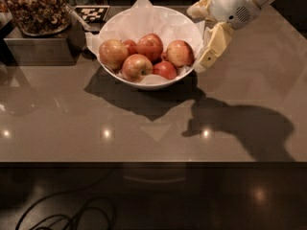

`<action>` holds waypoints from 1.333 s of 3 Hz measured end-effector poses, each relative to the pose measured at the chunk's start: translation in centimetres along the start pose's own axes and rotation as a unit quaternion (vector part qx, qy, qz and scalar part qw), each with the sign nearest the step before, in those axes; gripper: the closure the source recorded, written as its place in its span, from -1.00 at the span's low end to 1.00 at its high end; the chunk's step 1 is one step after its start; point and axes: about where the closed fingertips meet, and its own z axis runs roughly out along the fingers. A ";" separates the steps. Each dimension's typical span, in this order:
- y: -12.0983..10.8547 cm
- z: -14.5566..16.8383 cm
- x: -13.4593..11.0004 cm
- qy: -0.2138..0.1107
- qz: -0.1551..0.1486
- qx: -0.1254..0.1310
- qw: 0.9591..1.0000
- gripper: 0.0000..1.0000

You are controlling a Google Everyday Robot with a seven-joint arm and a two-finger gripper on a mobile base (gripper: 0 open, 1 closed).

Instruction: Pick apple from white bowl

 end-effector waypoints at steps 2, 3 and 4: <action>-0.9 0.7 0.8 -0.002 0.007 0.008 1.000 -0.62; -0.9 0.7 0.8 -0.002 0.007 0.008 1.000 -0.15; -1.6 1.8 1.1 -0.006 0.014 0.004 1.000 0.06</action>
Offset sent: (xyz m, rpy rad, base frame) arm 0.0097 -0.0021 -0.0071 0.0069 -0.0034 -0.0185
